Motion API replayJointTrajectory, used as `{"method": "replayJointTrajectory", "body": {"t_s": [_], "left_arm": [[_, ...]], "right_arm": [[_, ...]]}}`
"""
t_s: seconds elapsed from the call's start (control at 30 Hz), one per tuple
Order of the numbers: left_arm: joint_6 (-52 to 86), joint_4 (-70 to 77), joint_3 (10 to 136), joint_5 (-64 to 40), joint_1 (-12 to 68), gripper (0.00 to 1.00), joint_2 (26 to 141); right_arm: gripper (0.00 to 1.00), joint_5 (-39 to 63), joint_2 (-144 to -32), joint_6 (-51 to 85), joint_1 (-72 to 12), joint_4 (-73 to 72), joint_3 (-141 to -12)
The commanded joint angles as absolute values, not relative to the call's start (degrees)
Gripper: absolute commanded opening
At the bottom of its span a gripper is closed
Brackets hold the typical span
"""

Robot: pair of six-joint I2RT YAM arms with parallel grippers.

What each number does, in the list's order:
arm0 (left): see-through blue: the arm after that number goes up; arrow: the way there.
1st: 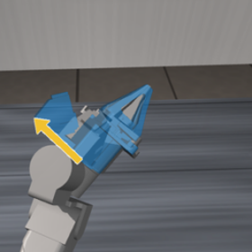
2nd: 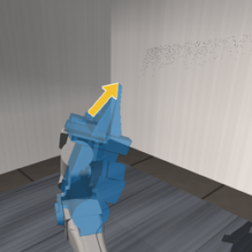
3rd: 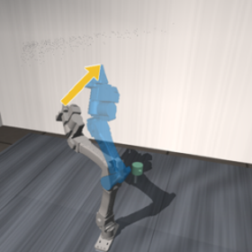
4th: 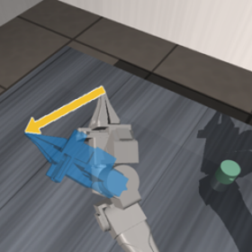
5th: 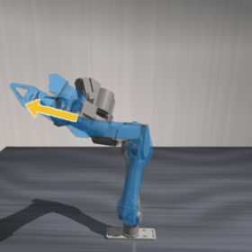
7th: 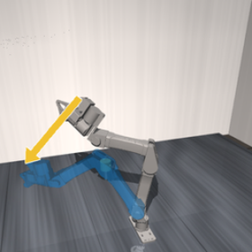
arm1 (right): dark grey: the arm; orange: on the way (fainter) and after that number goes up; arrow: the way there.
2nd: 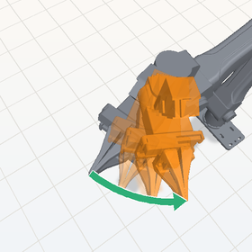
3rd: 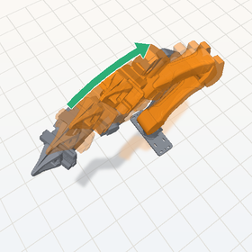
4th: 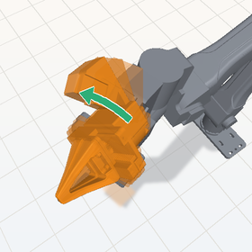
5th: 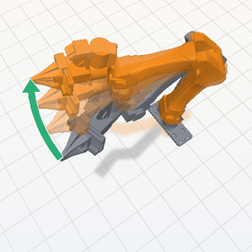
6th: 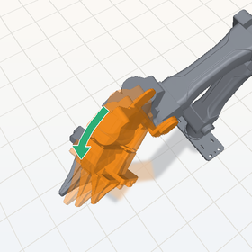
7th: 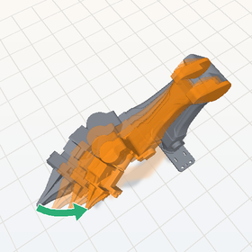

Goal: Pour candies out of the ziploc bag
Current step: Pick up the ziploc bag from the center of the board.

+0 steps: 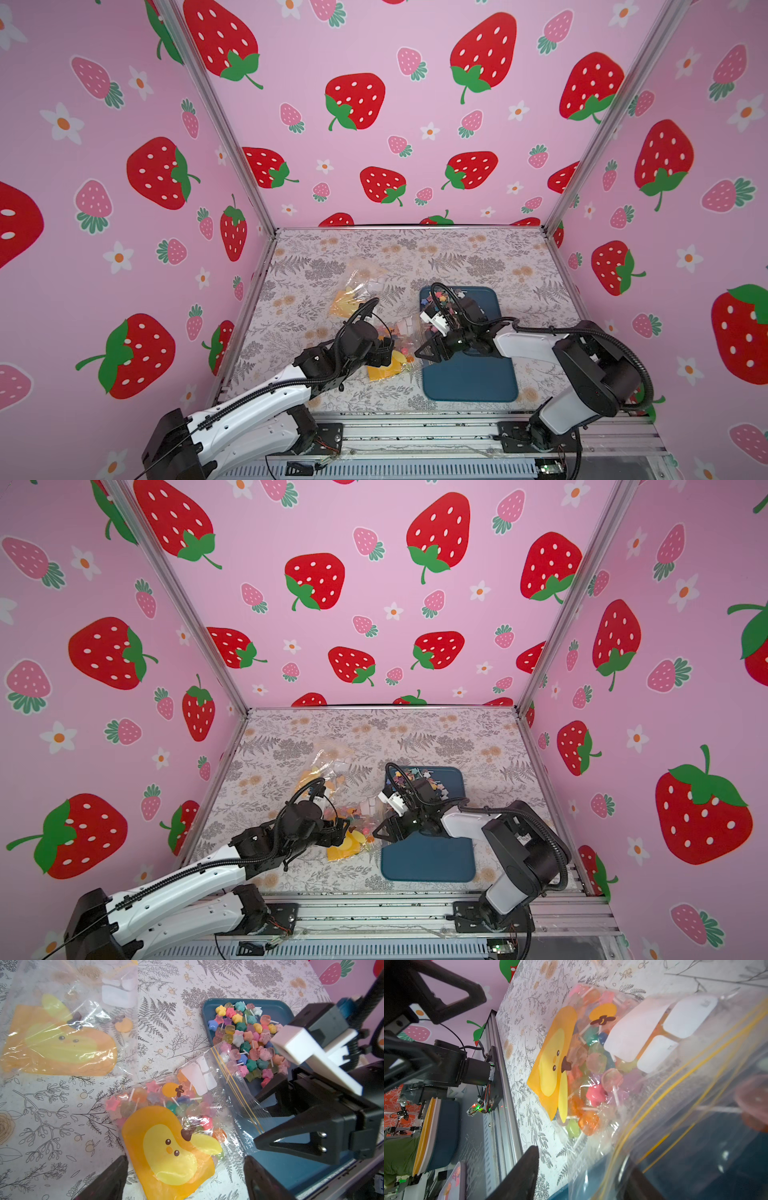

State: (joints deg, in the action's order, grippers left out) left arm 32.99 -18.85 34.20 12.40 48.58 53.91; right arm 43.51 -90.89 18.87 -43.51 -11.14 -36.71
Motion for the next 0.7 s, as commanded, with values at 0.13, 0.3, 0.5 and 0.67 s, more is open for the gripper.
{"method": "replayJointTrajectory", "body": {"t_s": [0.13, 0.3, 0.5, 0.67], "left_arm": [[32.3, -19.0, 35.3, 13.0, 48.3, 0.89, 55.1], [32.4, -19.2, 35.2, 13.6, 48.3, 0.89, 54.7], [32.7, -19.9, 34.6, 14.5, 48.3, 0.89, 53.6], [33.0, -20.4, 33.8, 15.4, 48.3, 0.89, 52.1]], "right_arm": [[0.56, 46.4, -87.5, 12.3, -47.7, -3.3, -36.6], [0.53, 44.2, -87.3, 10.7, -49.3, -1.3, -35.6], [0.41, 38.6, -88.0, 9.8, -50.4, -1.9, -35.4], [0.24, 37.2, -88.2, 10.6, -50.9, -4.1, -35.4]]}}
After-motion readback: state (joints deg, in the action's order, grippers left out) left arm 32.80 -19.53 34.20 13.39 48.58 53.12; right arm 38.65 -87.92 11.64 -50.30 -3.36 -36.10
